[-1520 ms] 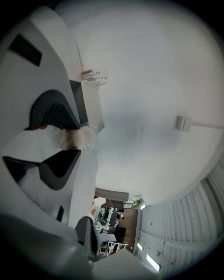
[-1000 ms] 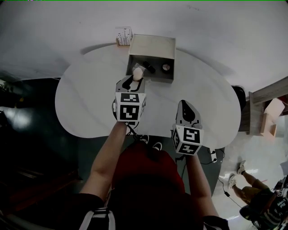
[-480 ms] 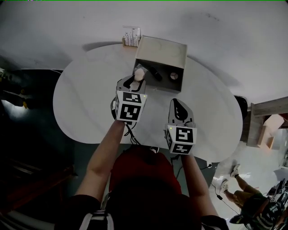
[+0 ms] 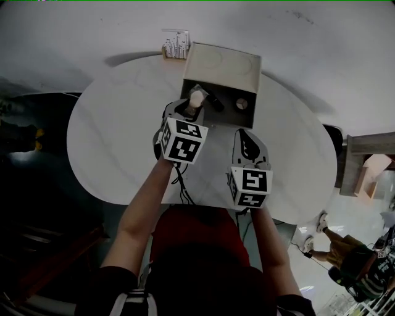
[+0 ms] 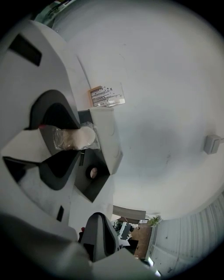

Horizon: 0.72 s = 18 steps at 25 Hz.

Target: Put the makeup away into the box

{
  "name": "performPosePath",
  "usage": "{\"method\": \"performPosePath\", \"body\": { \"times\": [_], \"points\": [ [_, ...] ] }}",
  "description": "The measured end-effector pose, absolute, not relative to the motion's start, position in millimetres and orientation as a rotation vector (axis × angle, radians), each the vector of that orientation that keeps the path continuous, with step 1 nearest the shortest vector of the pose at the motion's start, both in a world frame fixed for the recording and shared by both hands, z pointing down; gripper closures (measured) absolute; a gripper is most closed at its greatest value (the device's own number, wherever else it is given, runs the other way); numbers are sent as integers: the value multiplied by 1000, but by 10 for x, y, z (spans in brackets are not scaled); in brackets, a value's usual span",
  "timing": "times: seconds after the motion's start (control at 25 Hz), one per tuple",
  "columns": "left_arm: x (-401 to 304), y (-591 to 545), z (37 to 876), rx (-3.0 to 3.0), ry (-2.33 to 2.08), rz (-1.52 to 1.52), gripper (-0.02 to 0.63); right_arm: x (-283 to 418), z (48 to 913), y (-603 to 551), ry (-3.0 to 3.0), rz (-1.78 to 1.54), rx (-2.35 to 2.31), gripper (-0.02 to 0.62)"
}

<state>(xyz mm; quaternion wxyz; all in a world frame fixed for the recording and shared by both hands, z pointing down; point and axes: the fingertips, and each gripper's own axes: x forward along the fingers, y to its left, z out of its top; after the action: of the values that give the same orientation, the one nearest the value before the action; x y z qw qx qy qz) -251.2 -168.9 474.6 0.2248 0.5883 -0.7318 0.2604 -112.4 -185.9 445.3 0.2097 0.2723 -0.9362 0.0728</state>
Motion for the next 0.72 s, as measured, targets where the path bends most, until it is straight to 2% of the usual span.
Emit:
{"method": "performPosePath", "body": {
  "times": [0.72],
  "points": [
    [-2467, -1891, 5024, 1715, -1802, 992, 439, -1248, 4570, -1971, -2569, 221, 776, 581]
  ]
}}
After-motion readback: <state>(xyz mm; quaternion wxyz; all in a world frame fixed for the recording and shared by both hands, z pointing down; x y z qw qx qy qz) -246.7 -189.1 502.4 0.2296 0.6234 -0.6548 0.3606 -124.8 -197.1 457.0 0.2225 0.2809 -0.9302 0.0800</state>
